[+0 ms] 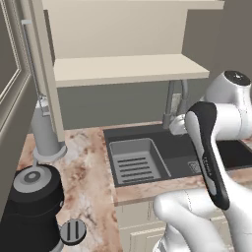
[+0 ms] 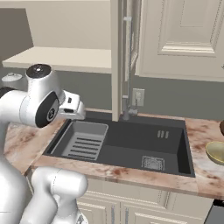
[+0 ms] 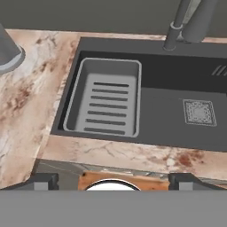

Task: Pick up the bowls on the counter and stack them on top of one another in the open cabinet. Place the smaller bowl on top of the larger bowl.

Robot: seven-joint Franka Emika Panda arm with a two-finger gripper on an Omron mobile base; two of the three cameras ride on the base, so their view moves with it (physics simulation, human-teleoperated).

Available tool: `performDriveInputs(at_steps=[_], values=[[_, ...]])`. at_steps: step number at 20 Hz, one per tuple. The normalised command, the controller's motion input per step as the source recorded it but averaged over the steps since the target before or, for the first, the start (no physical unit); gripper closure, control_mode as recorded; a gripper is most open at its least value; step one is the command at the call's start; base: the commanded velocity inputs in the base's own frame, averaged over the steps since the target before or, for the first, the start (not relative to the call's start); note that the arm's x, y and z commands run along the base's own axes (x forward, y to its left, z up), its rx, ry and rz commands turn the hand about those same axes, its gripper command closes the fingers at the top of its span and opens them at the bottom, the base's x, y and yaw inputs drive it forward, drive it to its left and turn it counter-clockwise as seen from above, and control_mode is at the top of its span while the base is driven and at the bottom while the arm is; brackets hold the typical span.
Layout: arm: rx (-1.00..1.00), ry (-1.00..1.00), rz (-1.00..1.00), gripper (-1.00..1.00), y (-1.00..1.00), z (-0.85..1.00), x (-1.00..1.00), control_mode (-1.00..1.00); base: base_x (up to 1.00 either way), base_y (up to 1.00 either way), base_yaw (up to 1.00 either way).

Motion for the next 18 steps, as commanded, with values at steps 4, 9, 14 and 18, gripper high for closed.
performDriveInputs(at_steps=[4,9,14,18], values=[[0.0,0.01,0.04,-1.0,0.0,0.15,-0.73,-1.0,0.0,0.0,0.0],[0.0,0.03,0.03,-1.0,0.0,0.08,-0.78,-1.0,0.0,0.0,0.0],[0.0,0.0,0.0,-1.0,0.0,-0.02,-0.43,-1.0,0.0,0.0,0.0],[0.0,0.0,0.0,-1.0,0.0,0.0,0.0,-1.0,0.0,0.0,0.0]])
